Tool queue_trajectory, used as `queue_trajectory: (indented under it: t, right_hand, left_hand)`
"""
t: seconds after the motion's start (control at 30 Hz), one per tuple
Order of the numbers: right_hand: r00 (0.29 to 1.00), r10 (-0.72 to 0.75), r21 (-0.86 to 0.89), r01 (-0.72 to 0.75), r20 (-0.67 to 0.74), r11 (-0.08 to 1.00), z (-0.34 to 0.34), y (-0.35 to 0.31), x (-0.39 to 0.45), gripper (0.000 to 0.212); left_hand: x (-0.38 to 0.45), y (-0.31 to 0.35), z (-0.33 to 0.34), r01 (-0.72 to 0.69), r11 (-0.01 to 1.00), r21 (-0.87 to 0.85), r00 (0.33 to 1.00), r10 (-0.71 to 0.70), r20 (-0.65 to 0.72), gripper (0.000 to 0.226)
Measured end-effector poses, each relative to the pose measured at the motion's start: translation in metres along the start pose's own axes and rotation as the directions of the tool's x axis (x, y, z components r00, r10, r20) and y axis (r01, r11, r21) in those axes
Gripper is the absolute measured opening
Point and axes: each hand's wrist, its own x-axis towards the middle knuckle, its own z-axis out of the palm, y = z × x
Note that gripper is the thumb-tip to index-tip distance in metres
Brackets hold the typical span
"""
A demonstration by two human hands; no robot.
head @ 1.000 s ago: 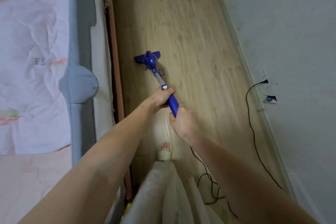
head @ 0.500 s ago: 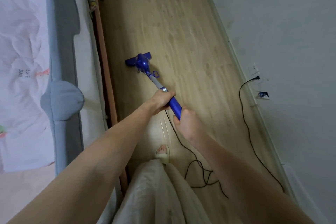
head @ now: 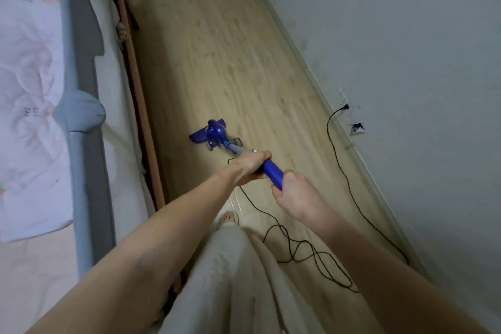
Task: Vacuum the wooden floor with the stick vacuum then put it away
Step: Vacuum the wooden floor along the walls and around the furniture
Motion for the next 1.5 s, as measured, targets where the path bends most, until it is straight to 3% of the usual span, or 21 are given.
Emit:
queue_trajectory:
  t: [0.17, 0.27, 0.43, 0.9, 1.07, 1.23, 1.33, 1.5]
  right_hand:
    - [1.0, -0.004, 0.055, 0.003, 0.014, 0.998, -0.005, 0.012, -0.063, 0.027]
    - [0.999, 0.018, 0.223, -0.024, 0.03, 0.975, 0.009, 0.002, -0.087, 0.015]
    - [0.993, 0.101, 0.435, -0.116, 0.056, 0.893, 0.042, -0.007, -0.076, 0.02]
    - [0.986, 0.15, 0.4, -0.166, 0.071, 0.902, 0.064, -0.036, 0.073, 0.022]
    - [0.974, 0.168, 0.417, -0.218, 0.154, 0.882, 0.062, -0.079, 0.146, 0.021]
    - [0.992, 0.053, 0.44, -0.099, 0.115, 0.892, 0.048, -0.116, 0.205, 0.021]
    - [0.991, 0.024, 0.495, -0.085, 0.129, 0.865, 0.035, -0.125, 0.228, 0.019]
    - [0.97, 0.074, 0.555, -0.194, 0.231, 0.809, 0.024, -0.119, 0.242, 0.02]
  left_hand:
    - [-0.039, -0.027, 0.018, 0.048, 0.997, -0.064, 0.995, -0.042, 0.09, 0.016]
    - [-0.053, -0.04, 0.01, 0.068, 0.998, -0.014, 0.994, -0.067, 0.09, 0.014]
    - [-0.049, -0.045, -0.006, 0.069, 0.994, 0.088, 0.99, -0.079, 0.118, 0.011]
    - [0.078, -0.002, -0.057, -0.009, 0.992, 0.129, 0.999, 0.014, -0.035, 0.011]
    - [0.132, 0.035, -0.099, 0.004, 0.991, 0.132, 0.991, 0.013, -0.13, 0.028]
    - [0.17, 0.081, -0.14, 0.022, 0.999, 0.046, 0.979, -0.012, -0.201, 0.014]
    - [0.181, 0.103, -0.153, 0.043, 0.999, 0.026, 0.978, -0.037, -0.203, 0.017]
    - [0.186, 0.116, -0.147, 0.056, 0.997, 0.05, 0.984, -0.047, -0.171, 0.025]
